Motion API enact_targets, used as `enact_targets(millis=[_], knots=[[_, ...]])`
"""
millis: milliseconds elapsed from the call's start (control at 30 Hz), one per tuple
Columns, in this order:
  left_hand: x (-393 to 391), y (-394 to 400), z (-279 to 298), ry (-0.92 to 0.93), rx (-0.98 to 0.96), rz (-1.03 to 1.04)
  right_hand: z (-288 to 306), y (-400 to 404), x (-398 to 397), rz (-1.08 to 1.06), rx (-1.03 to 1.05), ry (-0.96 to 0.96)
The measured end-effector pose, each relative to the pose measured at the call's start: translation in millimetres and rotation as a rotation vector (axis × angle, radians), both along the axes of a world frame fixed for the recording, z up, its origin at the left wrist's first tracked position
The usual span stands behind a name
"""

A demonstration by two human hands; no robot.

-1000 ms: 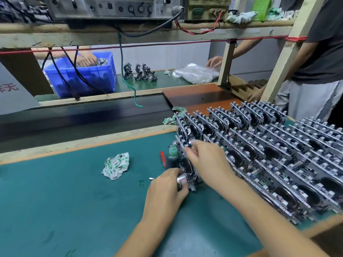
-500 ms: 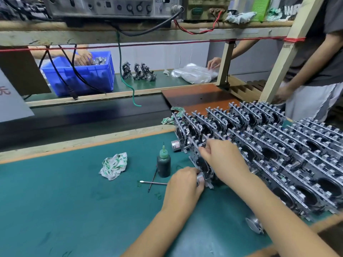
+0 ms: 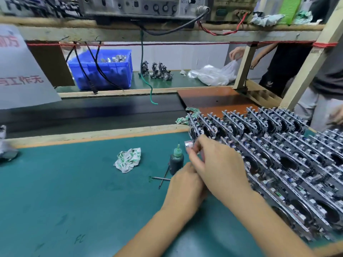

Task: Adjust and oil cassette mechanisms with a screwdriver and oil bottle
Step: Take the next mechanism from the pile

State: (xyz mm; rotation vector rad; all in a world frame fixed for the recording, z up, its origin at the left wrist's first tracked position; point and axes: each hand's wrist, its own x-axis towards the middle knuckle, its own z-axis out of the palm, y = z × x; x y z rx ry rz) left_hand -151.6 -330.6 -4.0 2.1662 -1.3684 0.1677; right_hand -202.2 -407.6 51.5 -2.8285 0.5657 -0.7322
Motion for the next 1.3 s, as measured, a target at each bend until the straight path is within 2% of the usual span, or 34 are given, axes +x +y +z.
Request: enact_targets(millis=[133,267,367,533,633,667,733,833,933,1000,1133,1300], knots=[[20.5,68.5,-2.8,0.252,-0.103,0.193,-16.7,45.9,7.4,0.256,0.170,-0.057],[44.2,149.0,-13.2,0.314,-0.112,0.372,-49.1,89.6,42.1,0.434,0.283,0.070],[59.2,210.3,-21.4,0.306,-0.081,0.552,-68.3,130.0,74.3,0.572,0.286,0.233],[71.9,305.1,-15.5,0.147,-0.001,0.758,-75.9,215.3,117.6,0.835,0.282,0.291],[80.2,357.1,-1.9,-0.191,0.066,0.849,-67.4,272.4,142.8,0.980,0.298,0.280],[85.7,375.6,1.7,-0.290,0.106,0.927,-62.2,292.3,150.8,1.023,0.266,0.251],[99.5,415.5,5.8,-0.361,0.179,1.106,-51.4,330.1,165.9,1.090,0.113,0.133],[110.1,462.1,4.6,-0.239,0.340,1.278,-38.6,369.4,184.5,1.106,-0.277,-0.032],[112.2,475.1,3.6,-0.106,0.474,1.277,-37.5,383.8,198.4,1.191,-0.543,-0.056],[110.8,472.4,4.8,-0.084,0.463,1.272,-36.7,383.8,204.9,1.242,-0.597,-0.075],[97.4,451.1,17.3,-0.108,0.414,1.144,-26.3,355.0,200.9,1.246,-0.575,-0.096],[83.4,377.5,36.4,-0.044,0.411,0.857,-18.1,265.9,166.3,1.142,-0.398,0.084]])
